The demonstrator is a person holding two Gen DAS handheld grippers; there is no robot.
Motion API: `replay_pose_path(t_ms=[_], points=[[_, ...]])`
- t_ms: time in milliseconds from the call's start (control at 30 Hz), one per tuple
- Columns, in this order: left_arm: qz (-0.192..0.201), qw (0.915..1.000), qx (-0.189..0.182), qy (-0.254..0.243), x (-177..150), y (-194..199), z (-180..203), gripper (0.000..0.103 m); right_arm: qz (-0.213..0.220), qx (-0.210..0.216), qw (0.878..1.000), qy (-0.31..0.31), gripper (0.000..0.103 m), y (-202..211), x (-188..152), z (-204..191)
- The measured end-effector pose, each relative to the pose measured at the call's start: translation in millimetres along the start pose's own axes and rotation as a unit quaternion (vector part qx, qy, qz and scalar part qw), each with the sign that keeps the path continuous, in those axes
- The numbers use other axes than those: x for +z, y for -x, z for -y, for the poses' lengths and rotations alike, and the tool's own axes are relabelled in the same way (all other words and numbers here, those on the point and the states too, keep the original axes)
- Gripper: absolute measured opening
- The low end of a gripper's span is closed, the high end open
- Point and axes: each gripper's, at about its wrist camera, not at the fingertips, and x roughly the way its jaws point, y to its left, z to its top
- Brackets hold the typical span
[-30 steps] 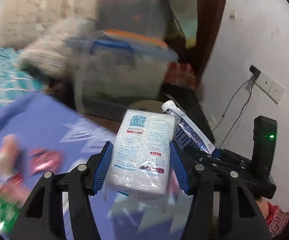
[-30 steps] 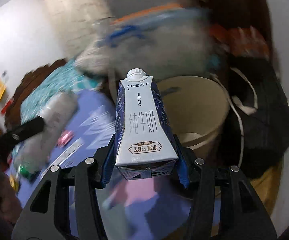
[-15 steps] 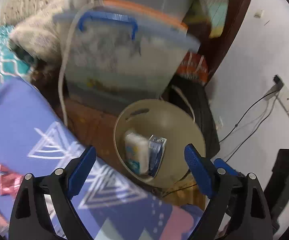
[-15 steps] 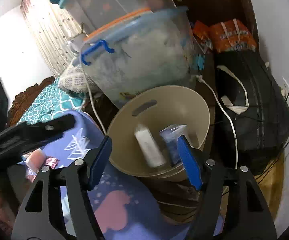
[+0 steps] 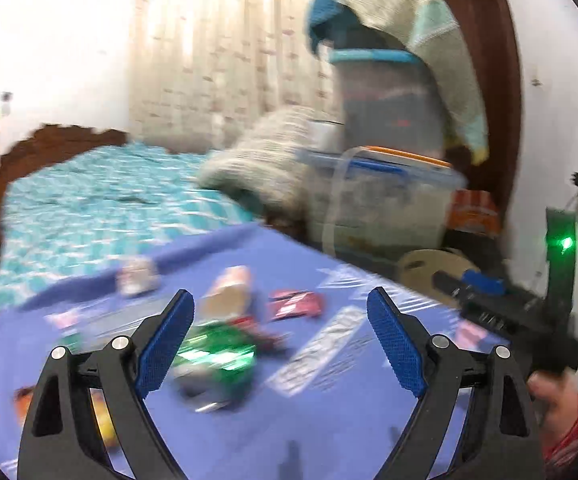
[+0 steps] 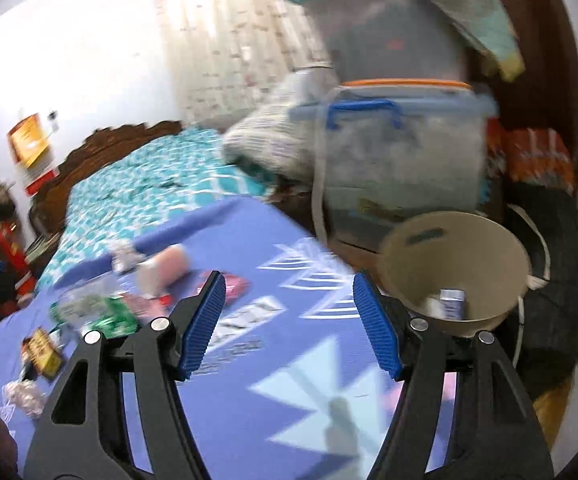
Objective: Collect trash
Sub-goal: 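Bring both open tools back over the table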
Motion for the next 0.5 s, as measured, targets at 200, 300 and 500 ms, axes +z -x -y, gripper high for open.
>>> replay_pose_path(t_ms=[200, 300, 500], points=[[0.007, 0.996, 0.071, 0.054, -34, 53, -73, 0.084, -0.008, 0.03, 0.998, 0.047, 0.067, 8, -12, -66], [-0.003, 0.992, 0.097, 0.08, -54, 73, -107, 0.084, -0.023, 0.043, 0.996, 0.071, 0.067, 7, -23, -94], [-0.029, 0.9833, 0.137, 0.116, -90, 95, -148, 0.084, -0.056, 0.068, 0.99, 0.109, 0.067, 1, -44, -135]])
